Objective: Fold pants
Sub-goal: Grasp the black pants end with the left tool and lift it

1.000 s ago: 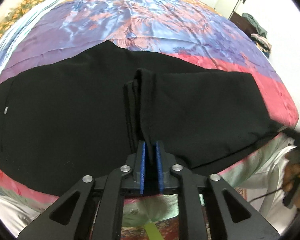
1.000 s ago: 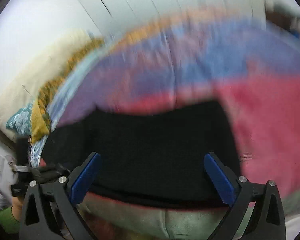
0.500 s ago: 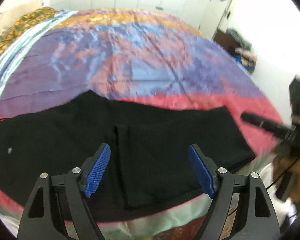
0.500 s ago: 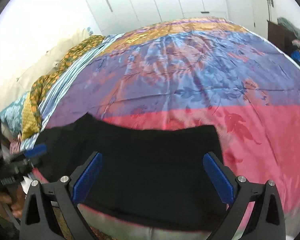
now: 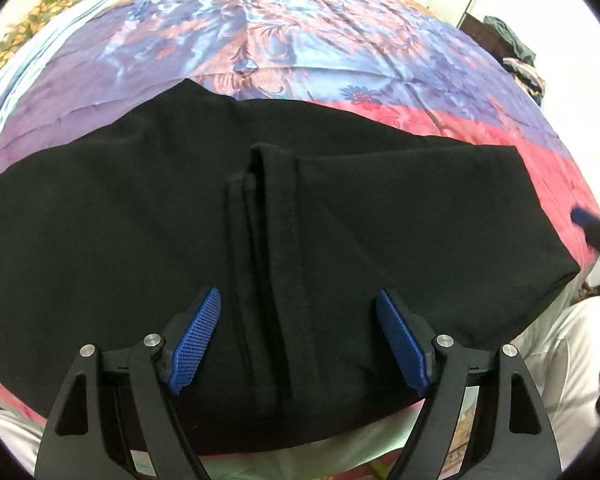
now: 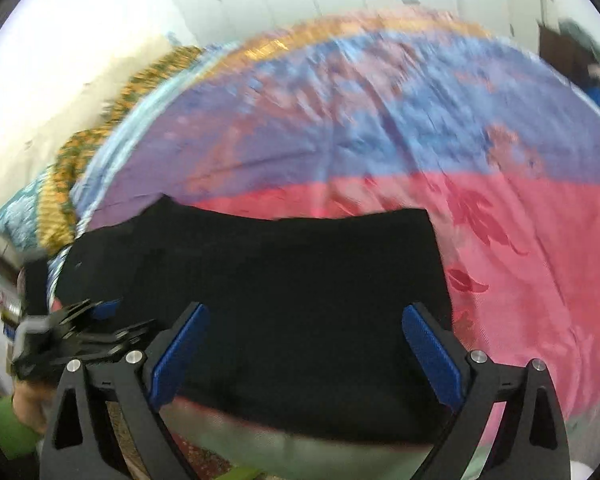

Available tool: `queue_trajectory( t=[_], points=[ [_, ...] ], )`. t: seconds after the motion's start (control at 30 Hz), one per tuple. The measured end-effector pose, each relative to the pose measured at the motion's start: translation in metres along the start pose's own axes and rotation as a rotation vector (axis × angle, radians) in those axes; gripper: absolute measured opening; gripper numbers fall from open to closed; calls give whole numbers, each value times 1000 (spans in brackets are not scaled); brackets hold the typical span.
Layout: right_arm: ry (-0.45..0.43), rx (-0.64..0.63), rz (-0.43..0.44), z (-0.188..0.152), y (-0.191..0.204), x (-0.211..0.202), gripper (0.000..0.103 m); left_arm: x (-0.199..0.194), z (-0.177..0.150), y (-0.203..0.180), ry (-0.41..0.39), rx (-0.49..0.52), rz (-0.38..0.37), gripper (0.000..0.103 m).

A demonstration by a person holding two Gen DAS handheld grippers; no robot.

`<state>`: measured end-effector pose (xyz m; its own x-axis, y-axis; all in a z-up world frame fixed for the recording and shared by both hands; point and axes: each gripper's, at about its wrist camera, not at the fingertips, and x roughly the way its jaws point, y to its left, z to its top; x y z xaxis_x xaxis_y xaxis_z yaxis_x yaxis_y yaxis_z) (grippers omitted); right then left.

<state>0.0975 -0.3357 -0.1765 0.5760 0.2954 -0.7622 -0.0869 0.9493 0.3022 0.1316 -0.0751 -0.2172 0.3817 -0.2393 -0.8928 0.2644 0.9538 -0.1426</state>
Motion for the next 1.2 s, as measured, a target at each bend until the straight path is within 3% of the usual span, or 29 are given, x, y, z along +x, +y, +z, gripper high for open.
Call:
queue_trajectory(
  t=[0.1, 0.17, 0.27, 0.4, 0.53, 0.6, 0.7, 0.77, 0.87, 0.97, 1.03, 1.2],
  points=[
    [59, 24, 26, -23, 9, 18, 97, -4, 0, 2, -6, -18, -11, 82],
    [108, 62, 1, -40, 6, 38, 98, -13, 1, 6, -16, -52, -60, 82],
    [57, 37, -16, -35, 14, 28, 97, -39, -3, 15, -60, -81, -100, 82],
    [-99, 56, -4, -28, 15, -5, 97, -73, -10, 37, -124, -99, -109, 88],
    [-123, 51, -18, -37, 17, -10, 97, -101, -9, 94, -170, -157, -69, 89],
    [-109, 39, -23, -40, 17, -8, 97, -114, -7, 143, -197, -240, -40, 89],
    [-93, 38, -5, -42, 17, -3, 97, -127, -9, 238, -233, -447, 4, 90],
    [-90, 30, 3, -44, 19, -1, 97, -124, -13, 291, -218, -581, 31, 90],
    [-83, 10, 10, -44, 23, 3, 97, -107, -23, 337, -164, -681, 43, 89],
    [-65, 10, 9, -47, 24, 8, 97, -79, -25, 341, -77, -656, -53, 89],
    [-62, 11, 10, -47, 24, 8, 97, -53, -24, 339, -20, -643, -69, 89],
    [-58, -1, 2, -48, 24, 8, 97, -27, -25, 331, 2, -659, -109, 100]
  ],
)
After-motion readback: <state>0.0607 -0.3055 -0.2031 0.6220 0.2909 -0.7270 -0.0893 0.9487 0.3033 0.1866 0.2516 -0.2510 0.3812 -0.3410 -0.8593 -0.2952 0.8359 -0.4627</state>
